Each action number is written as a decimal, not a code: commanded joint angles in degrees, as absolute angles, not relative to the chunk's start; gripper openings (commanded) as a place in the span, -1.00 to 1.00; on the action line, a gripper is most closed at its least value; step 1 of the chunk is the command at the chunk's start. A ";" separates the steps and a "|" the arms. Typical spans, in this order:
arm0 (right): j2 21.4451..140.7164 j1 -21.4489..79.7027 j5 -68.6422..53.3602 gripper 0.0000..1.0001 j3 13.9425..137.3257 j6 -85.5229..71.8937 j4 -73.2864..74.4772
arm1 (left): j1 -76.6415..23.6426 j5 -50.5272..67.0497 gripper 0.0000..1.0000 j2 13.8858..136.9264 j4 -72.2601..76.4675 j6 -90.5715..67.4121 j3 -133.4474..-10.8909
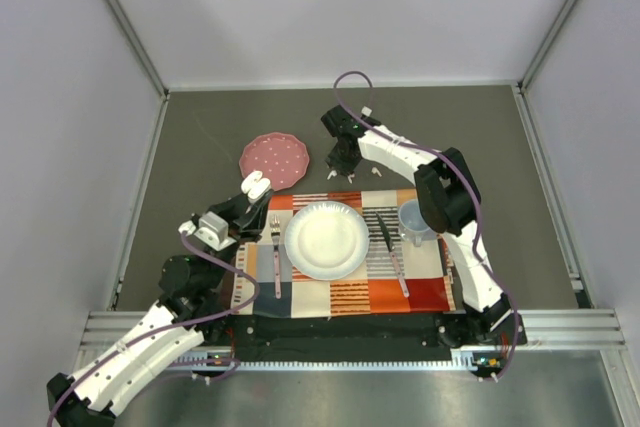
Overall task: Insert the wireless bluetooth earbuds into the charging case
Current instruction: Move the left earbud to the center of the board, then pick up the left earbud from the center of the board.
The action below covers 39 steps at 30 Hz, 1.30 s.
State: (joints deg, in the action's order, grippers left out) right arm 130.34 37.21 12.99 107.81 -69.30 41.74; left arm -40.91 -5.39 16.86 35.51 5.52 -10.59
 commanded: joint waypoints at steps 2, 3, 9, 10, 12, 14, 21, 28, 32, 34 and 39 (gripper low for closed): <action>130.08 36.91 13.45 -0.34 110.48 -67.59 42.10 | -40.61 -5.27 -1.00 16.96 37.97 5.45 -10.90; 129.99 37.00 13.27 -0.33 110.13 -68.02 42.01 | -40.69 -5.27 -1.00 16.88 37.97 5.45 -10.90; 130.78 37.00 10.90 -0.31 109.78 -70.48 42.10 | -40.69 -5.27 -1.00 16.70 37.62 5.63 -10.99; 130.78 37.00 10.64 -0.31 109.60 -70.92 42.01 | -40.69 -5.36 -1.00 16.61 37.53 5.63 -10.90; 130.87 36.91 10.46 -0.31 109.34 -71.54 42.19 | -40.69 -5.45 -1.00 16.44 37.44 5.63 -10.90; 130.96 36.91 11.25 -0.31 109.34 -71.98 42.01 | -40.69 -5.45 -1.00 16.26 37.35 5.80 -10.99; 131.31 37.00 12.13 -0.33 109.25 -72.60 42.10 | -40.69 -5.89 -1.00 15.47 36.74 5.98 -10.90; 131.40 37.00 13.62 -0.34 108.90 -72.86 42.36 | -40.61 -5.98 -1.00 15.38 36.56 6.15 -10.90; 131.40 37.00 14.85 -0.34 108.90 -72.86 42.45 | -40.69 -5.80 -1.00 15.73 36.91 5.98 -10.81; 131.66 36.91 14.68 -0.35 109.16 -73.04 42.45 | -40.69 -5.80 -1.00 15.91 37.00 5.98 -10.81; 132.36 36.91 13.63 -0.35 109.25 -73.30 42.45 | -40.61 -6.06 -1.00 15.91 36.91 6.15 -10.72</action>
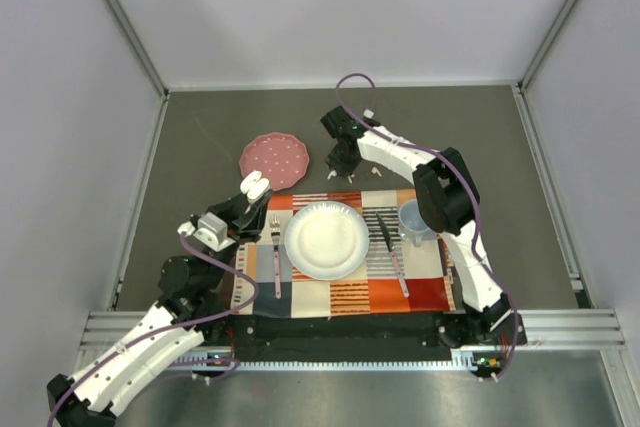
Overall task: Insert the wireless bluetooth earbuds into the charging case
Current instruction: Pick up the left earbud from the center of the board.
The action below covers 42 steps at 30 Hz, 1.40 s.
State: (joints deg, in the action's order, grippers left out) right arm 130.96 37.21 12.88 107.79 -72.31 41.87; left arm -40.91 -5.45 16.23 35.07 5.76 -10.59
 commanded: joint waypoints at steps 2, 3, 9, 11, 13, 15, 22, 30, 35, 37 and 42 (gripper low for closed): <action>132.63 36.91 13.27 -0.35 109.68 -73.30 42.45 | -40.61 -6.24 -1.00 15.82 36.83 6.06 -10.64; 132.80 36.91 13.01 -0.35 109.69 -73.39 42.45 | -40.69 -6.15 -1.00 15.73 36.83 6.15 -10.63; 133.86 36.91 12.22 -0.36 110.48 -73.48 42.45 | -40.69 -6.42 -1.00 15.91 36.83 6.33 -10.63; 133.94 36.91 12.30 -0.36 110.48 -73.56 42.45 | -40.61 -6.42 -1.00 16.00 36.91 6.24 -10.63; 133.94 36.83 12.57 -0.39 110.31 -73.65 42.54 | -40.69 -6.50 -1.00 16.08 36.83 6.24 -10.63; 133.68 36.83 12.92 -0.41 110.13 -73.91 42.54 | -40.69 -6.59 -1.00 16.08 36.83 6.42 -10.63; 133.51 36.83 11.16 -0.38 109.43 -73.65 42.54 | -40.69 -6.68 -1.00 16.26 36.91 6.50 -10.72; 132.28 36.91 11.16 -0.33 108.54 -73.56 42.45 | -40.69 -6.50 -1.00 16.79 37.35 6.42 -10.72; 132.10 36.92 10.81 -0.35 108.02 -73.65 42.54 | -40.61 -6.50 -1.00 17.05 37.53 6.42 -10.81; 131.84 36.83 10.64 -0.35 107.41 -73.83 42.54 | -40.69 -6.50 -1.00 17.05 37.44 6.50 -10.90; 131.92 37.00 10.38 -0.35 107.22 -74.09 42.63 | -40.61 -6.50 -1.00 16.96 37.35 6.42 -10.81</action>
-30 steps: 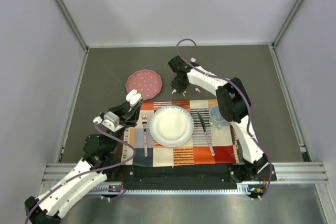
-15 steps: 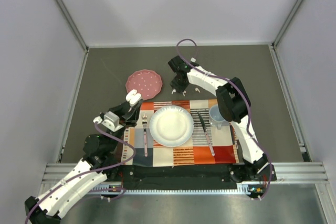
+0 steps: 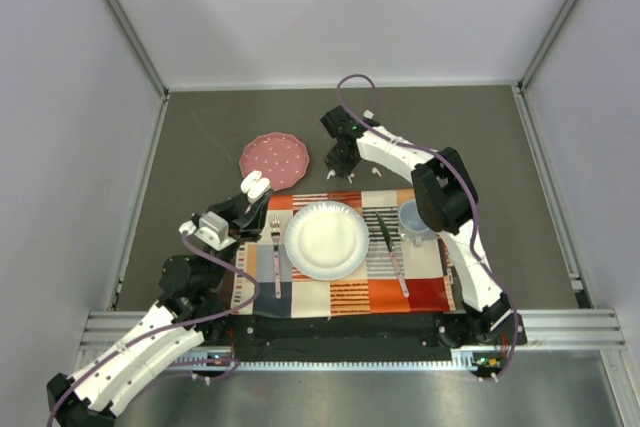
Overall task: Insert the wireless bluetooth earbuds into the charging case
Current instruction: Pick up the left earbud from the center of the board.
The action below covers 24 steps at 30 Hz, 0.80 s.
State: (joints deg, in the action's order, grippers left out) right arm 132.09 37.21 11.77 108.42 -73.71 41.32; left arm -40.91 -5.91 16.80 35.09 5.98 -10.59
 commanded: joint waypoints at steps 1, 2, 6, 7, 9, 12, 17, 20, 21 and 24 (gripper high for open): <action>131.66 37.09 9.76 -0.35 106.97 -74.09 42.63 | -40.69 -6.50 -1.00 17.05 37.18 6.50 -10.90; 130.96 37.09 9.58 -0.35 106.79 -74.18 42.63 | -40.61 -6.59 -1.00 17.05 37.00 6.59 -10.90; 130.95 37.18 11.43 -0.34 107.05 -74.27 42.63 | -40.61 -6.59 -1.00 16.79 37.18 6.50 -10.72; 131.04 37.09 11.08 -0.35 106.96 -74.27 42.63 | -40.61 -6.50 -1.00 16.87 37.18 6.50 -10.72; 131.22 37.09 10.46 -0.35 106.70 -74.35 42.63 | -40.61 -6.59 -1.00 16.79 37.00 6.42 -10.81; 130.78 37.18 9.06 -0.35 106.17 -74.62 42.63 | -40.61 -6.59 -1.00 16.79 37.00 6.50 -10.63; 130.17 37.27 9.76 -0.35 105.56 -74.71 42.63 | -40.61 -6.68 -1.00 16.70 37.09 6.50 -10.63; 130.43 37.27 10.28 -0.35 105.55 -74.88 42.63 | -40.52 -6.68 -1.00 17.05 37.35 6.42 -10.63; 130.78 37.27 10.37 -0.35 105.73 -74.88 42.63 | -40.60 -6.59 -1.00 17.05 37.44 6.42 -10.55; 131.31 37.27 10.37 -0.37 105.65 -74.97 42.63 | -40.52 -6.68 -1.00 16.96 37.27 6.50 -10.72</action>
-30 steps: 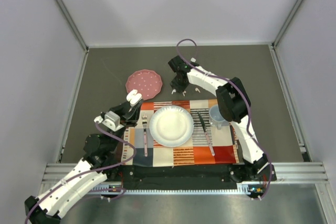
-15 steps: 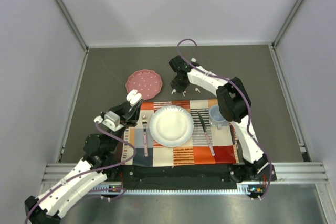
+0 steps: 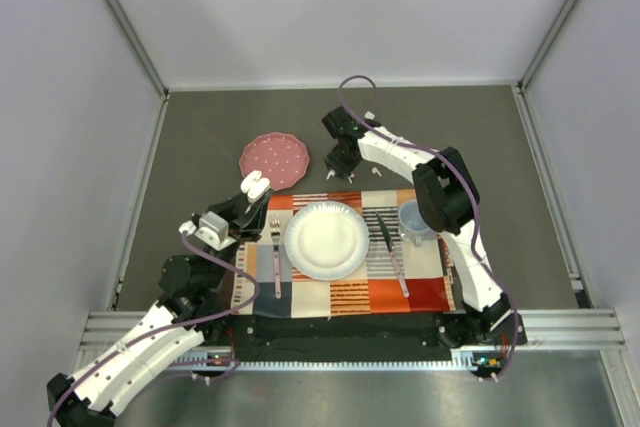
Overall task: Insert the wireless bluetooth earbuds into the charging case
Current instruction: Pick up the left earbud from the center of the board.
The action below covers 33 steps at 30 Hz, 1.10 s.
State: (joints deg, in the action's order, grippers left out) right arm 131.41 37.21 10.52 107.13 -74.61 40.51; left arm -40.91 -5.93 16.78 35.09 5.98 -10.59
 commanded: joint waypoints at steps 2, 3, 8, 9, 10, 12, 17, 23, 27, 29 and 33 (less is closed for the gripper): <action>131.40 37.27 9.93 -0.39 105.64 -75.23 42.63 | -40.61 -6.77 -1.00 16.88 37.27 6.59 -10.64; 131.48 37.27 9.76 -0.40 105.56 -75.23 42.63 | -40.61 -6.85 -1.00 16.96 37.27 6.59 -10.72; 131.48 37.27 9.76 -0.45 105.56 -75.15 42.63 | -40.61 -6.86 -1.00 17.49 37.44 6.59 -10.81; 131.40 37.27 9.76 -0.46 105.64 -75.06 42.63 | -40.52 -6.86 -1.00 17.58 37.44 6.68 -10.81; 131.48 37.27 9.84 -0.47 105.64 -74.88 42.63 | -40.60 -6.86 -1.00 17.75 37.53 6.68 -10.81; 131.40 37.27 9.67 -0.55 105.64 -74.80 42.63 | -40.61 -6.86 -1.00 17.93 37.62 6.77 -10.90; 131.31 37.35 9.84 -0.80 105.73 -74.27 42.63 | -40.61 -6.86 -1.00 18.02 37.44 6.68 -10.90; 130.61 37.35 10.46 -1.00 105.82 -73.22 42.63 | -40.52 -7.03 -1.00 17.84 37.27 6.77 -10.90; 128.94 37.35 13.17 -1.00 105.03 -71.99 42.63 | -40.61 -7.03 -1.00 18.02 37.18 6.77 -10.90; 127.54 37.35 16.16 -1.00 104.50 -70.32 42.54 | -40.61 -7.03 -1.00 17.84 37.09 6.68 -10.81; 126.21 37.27 20.47 -1.00 104.50 -62.96 42.28 | -40.61 -6.95 -1.00 17.84 37.09 6.77 -10.99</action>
